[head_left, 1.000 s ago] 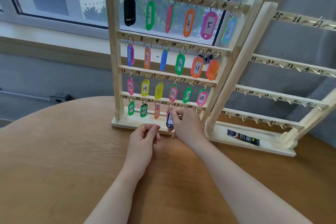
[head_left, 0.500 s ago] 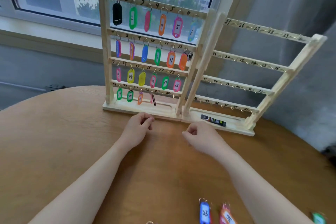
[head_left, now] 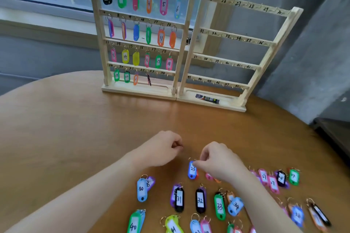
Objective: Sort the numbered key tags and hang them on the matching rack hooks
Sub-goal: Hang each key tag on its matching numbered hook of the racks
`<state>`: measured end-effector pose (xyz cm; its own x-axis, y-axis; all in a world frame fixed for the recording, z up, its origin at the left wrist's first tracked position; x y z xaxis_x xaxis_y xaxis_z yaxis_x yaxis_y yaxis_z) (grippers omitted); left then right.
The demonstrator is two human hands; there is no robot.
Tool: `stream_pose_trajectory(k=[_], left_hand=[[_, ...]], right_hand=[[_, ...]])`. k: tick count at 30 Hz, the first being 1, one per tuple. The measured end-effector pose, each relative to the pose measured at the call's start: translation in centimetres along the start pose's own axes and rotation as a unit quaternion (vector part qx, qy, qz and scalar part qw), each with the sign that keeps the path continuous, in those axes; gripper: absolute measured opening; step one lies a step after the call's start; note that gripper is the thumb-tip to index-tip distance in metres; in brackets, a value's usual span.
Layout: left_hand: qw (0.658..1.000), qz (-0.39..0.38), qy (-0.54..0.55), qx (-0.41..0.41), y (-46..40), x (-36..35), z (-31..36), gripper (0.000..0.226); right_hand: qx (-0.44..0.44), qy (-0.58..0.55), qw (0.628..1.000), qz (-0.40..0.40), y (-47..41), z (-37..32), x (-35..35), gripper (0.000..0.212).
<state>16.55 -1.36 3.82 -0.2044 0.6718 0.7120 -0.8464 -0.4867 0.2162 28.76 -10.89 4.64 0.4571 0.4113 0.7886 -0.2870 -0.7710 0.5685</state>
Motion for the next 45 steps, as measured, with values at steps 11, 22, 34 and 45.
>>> stream_pose_trajectory(k=[11, 22, 34, 45], left_hand=[[0.995, -0.058, 0.005, 0.08, 0.1, -3.3, -0.6, 0.01], [0.992, -0.038, 0.101, 0.073, 0.7, -2.7, -0.2, 0.029], [0.957, 0.056, 0.284, 0.007, 1.3, 0.7, -1.1, 0.013], [0.94, 0.082, 0.331, -0.007, 1.1, 3.3, -3.4, 0.027]], right_hand=[[0.001, 0.016, 1.0, 0.006, -0.2, -0.9, -1.0, 0.033], [0.13, -0.199, 0.971, -0.018, -0.6, -1.1, -0.7, 0.028], [0.119, -0.249, 0.961, 0.018, -2.2, 0.0, 0.8, 0.035], [0.151, -0.346, 0.926, 0.006, -3.2, -2.3, 1.5, 0.039]])
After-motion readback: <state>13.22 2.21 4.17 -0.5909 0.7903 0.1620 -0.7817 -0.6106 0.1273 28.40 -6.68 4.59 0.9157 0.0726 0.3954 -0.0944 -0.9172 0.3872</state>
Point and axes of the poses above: each hand's wrist, its own y-axis away from the middle knuckle, its own x-axis out of the back of the hand, z = x × y, the point moved 10 cm from there along -y, towards the middle knuckle, and after that the axes turned 15 degrees about -z, right-handed, at the moved point
